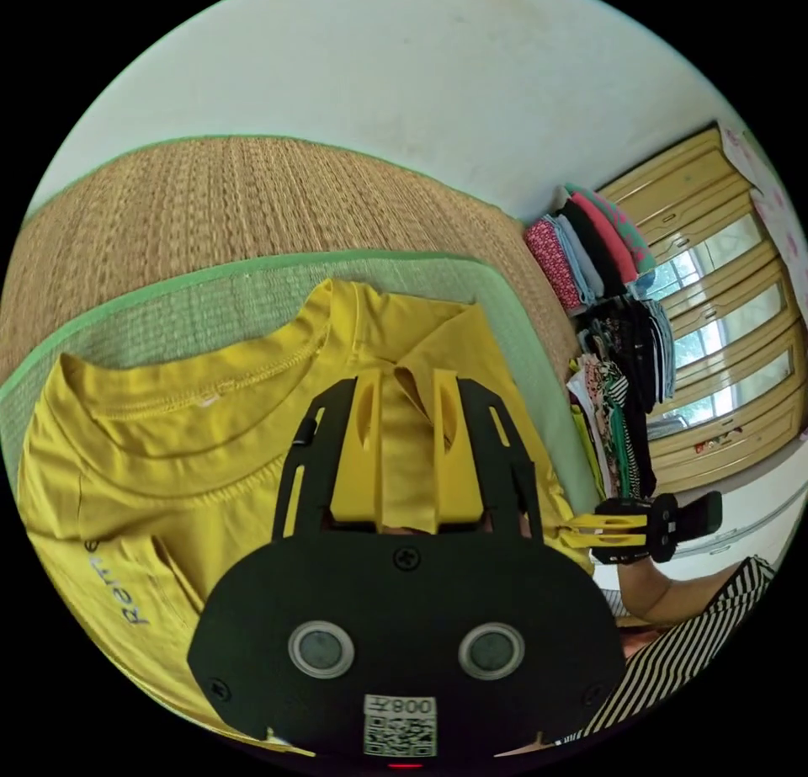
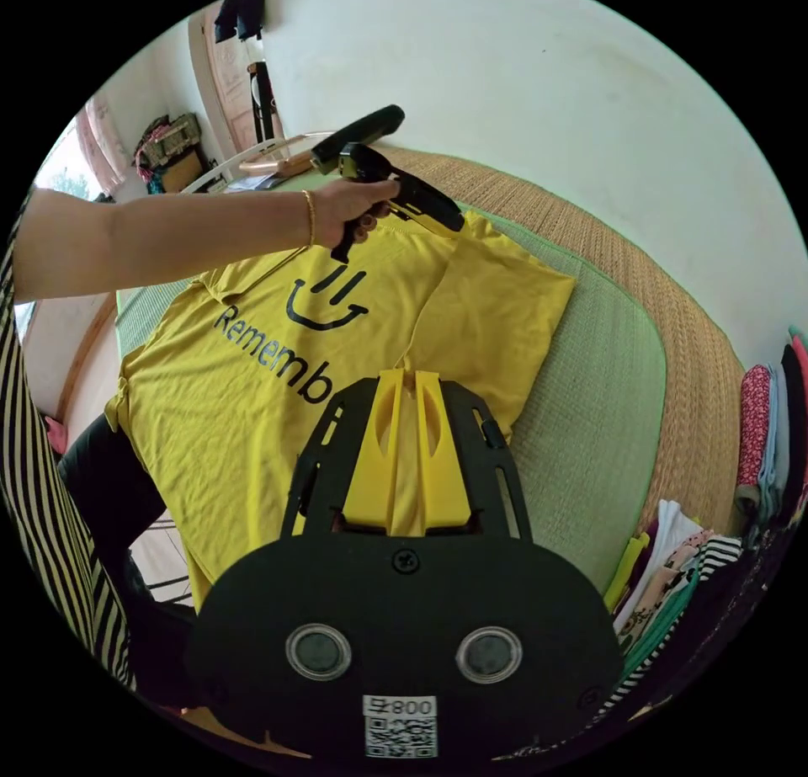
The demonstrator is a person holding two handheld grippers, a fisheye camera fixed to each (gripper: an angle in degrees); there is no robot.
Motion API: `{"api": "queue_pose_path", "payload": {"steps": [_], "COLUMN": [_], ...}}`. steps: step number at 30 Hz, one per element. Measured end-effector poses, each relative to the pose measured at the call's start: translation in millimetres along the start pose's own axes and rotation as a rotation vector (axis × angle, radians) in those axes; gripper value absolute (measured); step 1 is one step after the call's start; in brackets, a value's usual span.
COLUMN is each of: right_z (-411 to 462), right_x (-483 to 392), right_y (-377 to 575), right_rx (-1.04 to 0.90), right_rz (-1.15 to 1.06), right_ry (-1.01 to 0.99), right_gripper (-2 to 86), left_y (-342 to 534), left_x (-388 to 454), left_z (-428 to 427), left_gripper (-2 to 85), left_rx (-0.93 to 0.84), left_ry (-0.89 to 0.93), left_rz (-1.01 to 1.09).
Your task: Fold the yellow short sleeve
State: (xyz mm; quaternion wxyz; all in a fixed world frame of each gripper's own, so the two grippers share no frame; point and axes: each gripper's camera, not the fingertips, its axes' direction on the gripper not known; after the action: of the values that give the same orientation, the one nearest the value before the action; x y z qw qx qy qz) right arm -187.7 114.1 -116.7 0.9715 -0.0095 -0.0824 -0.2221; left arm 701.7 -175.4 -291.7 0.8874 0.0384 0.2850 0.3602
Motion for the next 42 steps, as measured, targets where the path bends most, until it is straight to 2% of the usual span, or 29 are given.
{"api": "queue_pose_path", "payload": {"steps": [3, 8, 14, 17, 21, 24, 29, 32, 35, 37, 42], "right_z": [2.7, -9.6, 58.9, 88.9, 94.5, 86.4, 80.4, 109.5, 131.9, 134.9, 148.2], "right_x": [19.5, 42.7, 54.1, 58.5, 70.4, 85.4, 110.7, 116.9, 108.4, 106.6, 107.7], "right_y": [20.6, 56.2, 84.8, 92.0, 111.3, 128.8, 148.8, 152.7, 165.8, 179.2, 211.2], "right_rx": [0.017, 0.076, -0.037, -0.092, -0.059, 0.006, 0.115, 0.027, -0.041, -0.016, 0.05], "right_rz": [0.03, 0.02, 0.047, 0.07, 0.113, 0.178, 0.277, 0.29, 0.304, 0.355, 0.505], "right_ry": [-0.034, -0.121, -0.283, -0.327, -0.339, -0.368, -0.251, -0.197, -0.02, -0.009, -0.049], "right_gripper": [2.4, 2.7, 4.1, 4.5, 4.6, 3.9, 2.4, 1.5, 0.6, 0.4, 0.2], "left_y": [-11.7, -14.1, -18.1, -20.0, -22.1, -28.8, -48.8, -64.1, -76.1, -79.4, -76.8], "left_x": [14.1, 38.1, 41.8, 47.0, 68.9, 87.5, 112.0, 117.8, 117.8, 113.5, 102.0], "left_z": [5.0, -13.9, 1.9, -0.1, -8.5, 3.8, 46.1, 71.0, 92.4, 101.6, 104.4], "left_gripper": [3.2, 1.8, 2.5, 3.7, 5.1, 4.9, 3.5, 2.6, 1.7, 0.9, 0.3], "left_rx": [-0.025, 0.032, -0.046, -0.008, 0.091, 0.084, 0.001, -0.024, -0.068, -0.091, -0.031], "left_ry": [-0.025, 0.007, -0.075, -0.114, -0.133, -0.07, -0.074, -0.059, -0.146, -0.21, -0.126], "left_rz": [0.02, 0.065, 0.065, 0.063, 0.129, 0.201, 0.293, 0.305, 0.317, 0.324, 0.325]}}
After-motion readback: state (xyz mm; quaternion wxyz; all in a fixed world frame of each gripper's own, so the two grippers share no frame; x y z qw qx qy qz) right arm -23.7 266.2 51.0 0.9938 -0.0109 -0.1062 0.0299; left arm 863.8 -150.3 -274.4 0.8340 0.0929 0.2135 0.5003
